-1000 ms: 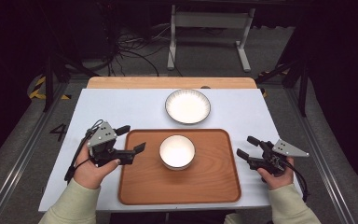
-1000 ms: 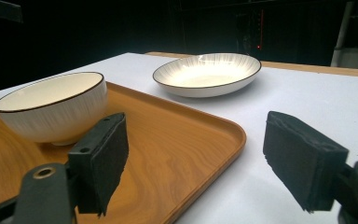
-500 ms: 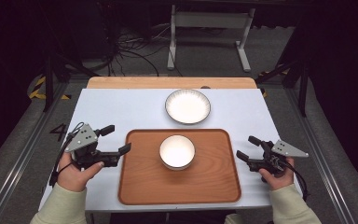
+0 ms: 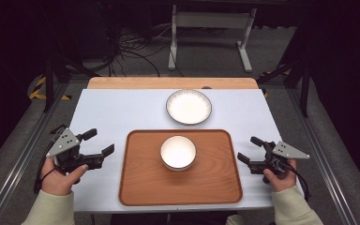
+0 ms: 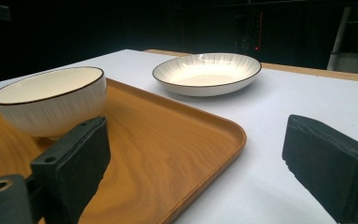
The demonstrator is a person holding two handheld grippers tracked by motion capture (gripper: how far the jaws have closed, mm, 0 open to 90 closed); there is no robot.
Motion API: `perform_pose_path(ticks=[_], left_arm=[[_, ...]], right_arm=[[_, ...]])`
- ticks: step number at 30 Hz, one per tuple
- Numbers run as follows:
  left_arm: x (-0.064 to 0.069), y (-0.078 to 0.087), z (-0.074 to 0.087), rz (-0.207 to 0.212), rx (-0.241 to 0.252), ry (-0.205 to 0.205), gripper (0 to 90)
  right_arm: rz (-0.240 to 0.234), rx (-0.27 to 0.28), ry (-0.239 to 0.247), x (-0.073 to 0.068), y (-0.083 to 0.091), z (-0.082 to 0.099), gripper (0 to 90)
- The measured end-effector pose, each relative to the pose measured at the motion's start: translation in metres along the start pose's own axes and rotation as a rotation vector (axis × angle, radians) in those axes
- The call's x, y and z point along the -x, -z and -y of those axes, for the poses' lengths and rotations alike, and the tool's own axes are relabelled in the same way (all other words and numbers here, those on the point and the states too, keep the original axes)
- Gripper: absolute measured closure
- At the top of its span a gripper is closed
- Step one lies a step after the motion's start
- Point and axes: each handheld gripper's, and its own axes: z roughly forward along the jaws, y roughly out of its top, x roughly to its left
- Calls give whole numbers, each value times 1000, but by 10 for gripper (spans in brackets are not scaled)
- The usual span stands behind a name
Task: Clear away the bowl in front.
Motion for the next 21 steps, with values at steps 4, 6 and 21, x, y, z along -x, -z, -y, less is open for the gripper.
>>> perform_pose_path(ticks=[4,6,21], left_arm=[[-5,2,12,-11,-6,25,144],[-6,3,17,-15,-8,39,142],[-21,2,53,-46,-44,88,126]], right_arm=[[9,3,-1,0,0,0,67],[10,6,1,0,1,0,65],[27,21,8,-2,2,1,60]])
